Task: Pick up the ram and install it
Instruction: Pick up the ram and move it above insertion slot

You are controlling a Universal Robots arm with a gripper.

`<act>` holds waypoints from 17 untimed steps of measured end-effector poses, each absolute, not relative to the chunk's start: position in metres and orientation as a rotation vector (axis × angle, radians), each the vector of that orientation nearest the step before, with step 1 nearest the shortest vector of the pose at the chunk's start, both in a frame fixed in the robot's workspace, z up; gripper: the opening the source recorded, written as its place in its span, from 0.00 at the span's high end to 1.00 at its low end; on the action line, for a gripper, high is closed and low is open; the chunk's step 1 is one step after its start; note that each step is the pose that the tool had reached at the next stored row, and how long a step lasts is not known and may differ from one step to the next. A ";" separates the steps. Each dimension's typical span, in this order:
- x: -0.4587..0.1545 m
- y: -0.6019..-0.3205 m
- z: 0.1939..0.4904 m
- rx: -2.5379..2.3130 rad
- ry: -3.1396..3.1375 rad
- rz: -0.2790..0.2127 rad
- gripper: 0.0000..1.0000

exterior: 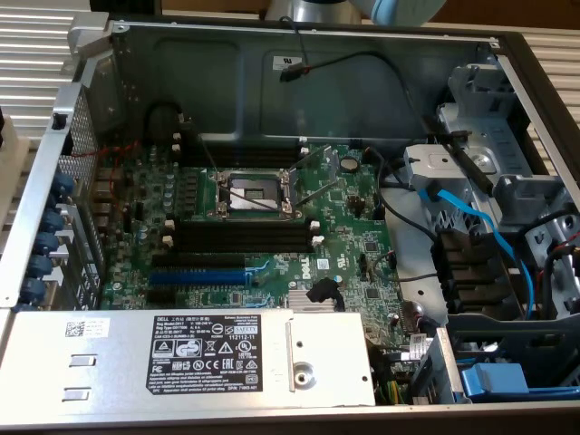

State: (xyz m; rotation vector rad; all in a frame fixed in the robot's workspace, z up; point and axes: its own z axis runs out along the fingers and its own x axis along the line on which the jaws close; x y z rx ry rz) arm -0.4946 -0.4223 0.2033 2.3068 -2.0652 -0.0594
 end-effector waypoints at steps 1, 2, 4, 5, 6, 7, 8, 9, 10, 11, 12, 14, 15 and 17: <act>-0.495 -0.423 0.203 2.307 -2.065 -0.059 0.76; -0.495 -0.423 0.203 2.307 -2.065 -0.059 0.76; -0.495 -0.423 0.203 2.307 -2.065 -0.059 0.76; -0.495 -0.423 0.203 2.307 -2.065 -0.059 0.76; -0.495 -0.423 0.203 2.307 -2.065 -0.059 0.76; -0.495 -0.423 0.203 2.307 -2.065 -0.059 0.76; -0.495 -0.423 0.203 2.307 -2.065 -0.059 0.76; -0.495 -0.423 0.203 2.307 -2.065 -0.059 0.76; -0.495 -0.423 0.203 2.307 -2.065 -0.059 0.76; -0.495 -0.423 0.203 2.307 -2.065 -0.059 0.76; -0.495 -0.422 0.203 2.307 -2.065 -0.058 0.76; -0.495 -0.422 0.203 2.306 -2.065 -0.058 0.76; -0.495 -0.422 0.203 2.306 -2.065 -0.058 0.76; -0.495 -0.422 0.203 2.306 -2.065 -0.058 0.76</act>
